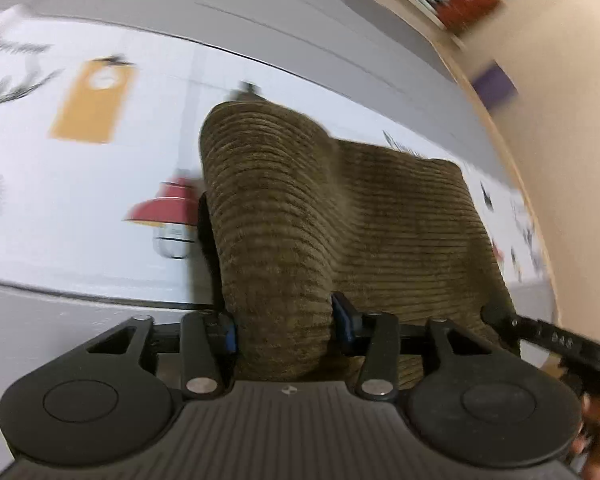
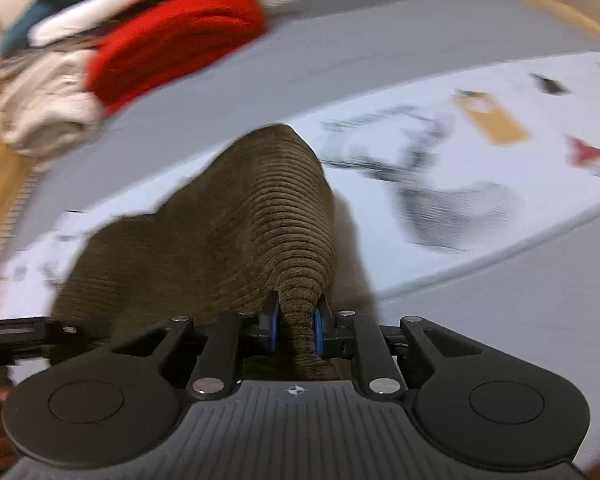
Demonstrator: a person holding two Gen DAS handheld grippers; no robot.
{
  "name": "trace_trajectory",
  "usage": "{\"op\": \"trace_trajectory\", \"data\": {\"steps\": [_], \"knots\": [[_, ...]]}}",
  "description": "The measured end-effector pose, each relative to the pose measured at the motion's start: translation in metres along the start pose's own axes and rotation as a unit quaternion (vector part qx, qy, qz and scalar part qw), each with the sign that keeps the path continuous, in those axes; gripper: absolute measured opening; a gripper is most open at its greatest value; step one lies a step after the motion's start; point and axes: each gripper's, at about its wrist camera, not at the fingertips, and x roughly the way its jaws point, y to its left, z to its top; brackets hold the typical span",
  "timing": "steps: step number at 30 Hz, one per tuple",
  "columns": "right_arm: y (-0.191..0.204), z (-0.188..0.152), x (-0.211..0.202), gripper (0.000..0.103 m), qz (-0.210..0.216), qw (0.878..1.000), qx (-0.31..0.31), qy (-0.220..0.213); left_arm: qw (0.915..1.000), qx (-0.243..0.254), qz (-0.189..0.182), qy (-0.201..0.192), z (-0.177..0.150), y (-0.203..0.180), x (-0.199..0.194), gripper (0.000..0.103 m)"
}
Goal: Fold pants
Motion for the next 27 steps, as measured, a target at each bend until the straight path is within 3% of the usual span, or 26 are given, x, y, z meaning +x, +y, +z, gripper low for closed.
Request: {"op": "trace_trajectory", "data": {"steps": [1,3,6,9,12,16,18,20,21,22,24,27], "knots": [[-0.009,-0.003,0.0,0.018,-0.02,1.0,0.003,0.01,0.9996,0.021,0.018,-0.005,-0.002,-0.008,0.003,0.069],[-0.028,-0.01,0.0,0.021,-0.044,0.998,0.019,0.033,0.996,0.055,0.068,-0.018,-0.006,-0.019,0.002,0.08],[-0.035,-0.01,-0.02,0.022,-0.063,0.998,0.006,0.008,0.992,0.067,0.098,-0.042,-0.002,-0.024,-0.016,0.079],[-0.03,0.0,-0.053,0.035,-0.096,0.993,-0.048,-0.048,0.9817,0.116,0.121,-0.09,-0.002,-0.03,-0.055,0.079],[-0.035,0.017,-0.084,0.04,-0.063,0.99,-0.078,-0.098,0.9682,0.163,0.141,-0.127,0.004,-0.039,-0.087,0.077],[-0.036,0.04,-0.091,0.046,-0.042,0.982,-0.119,-0.143,0.9464,0.231,0.139,-0.177,0.003,-0.065,-0.115,0.063],[-0.038,0.047,-0.079,0.046,-0.037,0.981,-0.115,-0.15,0.9465,0.236,0.121,-0.184,-0.004,-0.068,-0.115,0.053],[-0.045,0.044,-0.061,0.046,-0.032,0.984,-0.098,-0.147,0.948,0.236,0.11,-0.183,-0.02,-0.06,-0.096,0.032],[-0.042,0.043,-0.052,0.045,-0.04,0.985,-0.099,-0.132,0.953,0.238,0.122,-0.142,-0.022,-0.058,-0.079,0.013],[-0.038,0.046,-0.042,0.045,-0.054,0.987,-0.102,-0.116,0.9551,0.234,0.139,-0.116,-0.019,-0.06,-0.067,0.007],[-0.028,0.051,-0.03,0.045,-0.039,0.986,-0.099,-0.125,0.9566,0.228,0.117,-0.14,-0.01,-0.064,-0.063,0.007],[-0.007,0.055,-0.006,0.044,-0.038,0.985,-0.138,-0.095,0.9615,0.223,0.102,-0.125,0.0,-0.065,-0.047,0.007]]}}
